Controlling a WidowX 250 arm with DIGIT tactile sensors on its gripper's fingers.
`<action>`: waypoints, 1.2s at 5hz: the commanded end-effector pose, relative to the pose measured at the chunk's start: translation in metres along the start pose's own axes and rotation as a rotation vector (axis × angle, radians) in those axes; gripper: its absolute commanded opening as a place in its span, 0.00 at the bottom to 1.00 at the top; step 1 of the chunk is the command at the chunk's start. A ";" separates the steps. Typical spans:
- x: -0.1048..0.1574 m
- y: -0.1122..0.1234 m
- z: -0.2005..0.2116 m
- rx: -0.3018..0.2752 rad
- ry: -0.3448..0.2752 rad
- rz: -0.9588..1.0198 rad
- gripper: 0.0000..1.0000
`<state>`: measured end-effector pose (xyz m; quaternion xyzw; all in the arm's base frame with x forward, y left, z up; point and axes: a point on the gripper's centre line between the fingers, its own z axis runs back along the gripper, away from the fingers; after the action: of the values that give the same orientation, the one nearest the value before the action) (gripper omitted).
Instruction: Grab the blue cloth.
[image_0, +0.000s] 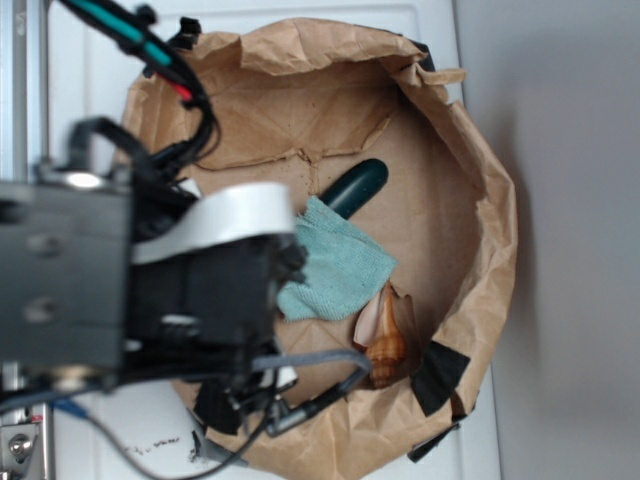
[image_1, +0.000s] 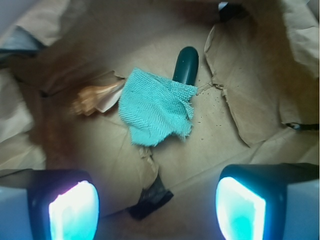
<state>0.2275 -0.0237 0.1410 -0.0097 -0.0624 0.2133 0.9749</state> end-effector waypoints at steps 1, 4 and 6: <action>0.015 -0.010 -0.051 0.045 0.013 0.018 1.00; -0.008 -0.020 -0.114 0.025 0.061 -0.010 1.00; 0.006 -0.031 -0.112 0.053 0.088 0.031 0.00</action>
<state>0.2556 -0.0440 0.0261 0.0126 0.0044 0.2330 0.9724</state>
